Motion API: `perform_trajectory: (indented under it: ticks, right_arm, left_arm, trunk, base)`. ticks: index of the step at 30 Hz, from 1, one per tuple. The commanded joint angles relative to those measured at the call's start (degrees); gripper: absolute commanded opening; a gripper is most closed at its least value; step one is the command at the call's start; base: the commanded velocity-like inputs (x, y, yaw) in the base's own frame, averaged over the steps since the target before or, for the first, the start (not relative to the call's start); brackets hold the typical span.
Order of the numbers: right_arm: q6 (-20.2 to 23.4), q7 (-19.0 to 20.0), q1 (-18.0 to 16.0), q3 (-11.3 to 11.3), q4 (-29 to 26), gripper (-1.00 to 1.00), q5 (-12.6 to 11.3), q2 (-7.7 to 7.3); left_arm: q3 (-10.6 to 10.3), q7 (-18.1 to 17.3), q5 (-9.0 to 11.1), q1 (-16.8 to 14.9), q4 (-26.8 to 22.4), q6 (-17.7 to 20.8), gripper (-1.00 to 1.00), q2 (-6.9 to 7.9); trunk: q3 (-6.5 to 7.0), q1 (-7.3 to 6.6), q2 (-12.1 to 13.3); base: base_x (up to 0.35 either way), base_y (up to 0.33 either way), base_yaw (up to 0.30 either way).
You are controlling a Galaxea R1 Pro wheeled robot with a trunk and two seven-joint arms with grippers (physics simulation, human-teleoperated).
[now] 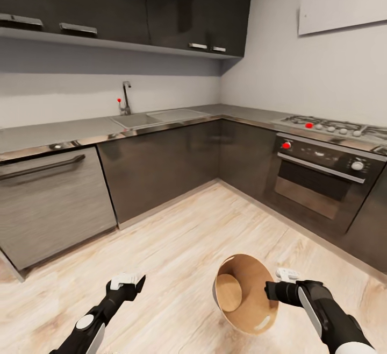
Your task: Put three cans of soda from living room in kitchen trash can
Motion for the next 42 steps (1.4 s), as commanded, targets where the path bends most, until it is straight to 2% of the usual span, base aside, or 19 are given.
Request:
perform_trajectory:
  ticks: [1,42]
  right_arm:
    - [0.2,0.2,0.0,0.0,0.0,-1.00,-1.2,0.05]
    - [0.2,0.2,0.2,0.1,0.0,-1.00,-1.1,0.29]
  left_arm:
    - [0.0,0.0,0.0,0.0,0.0,0.0,1.00,0.00]
    - [0.0,0.1,-0.1,0.0,0.1,0.0,1.00,-0.09]
  trunk:
    - [0.01,0.00,0.0]
    - [0.01,0.00,0.0]
  base:
    - [0.000,0.000,0.247]
    - [0.000,0.000,0.247]
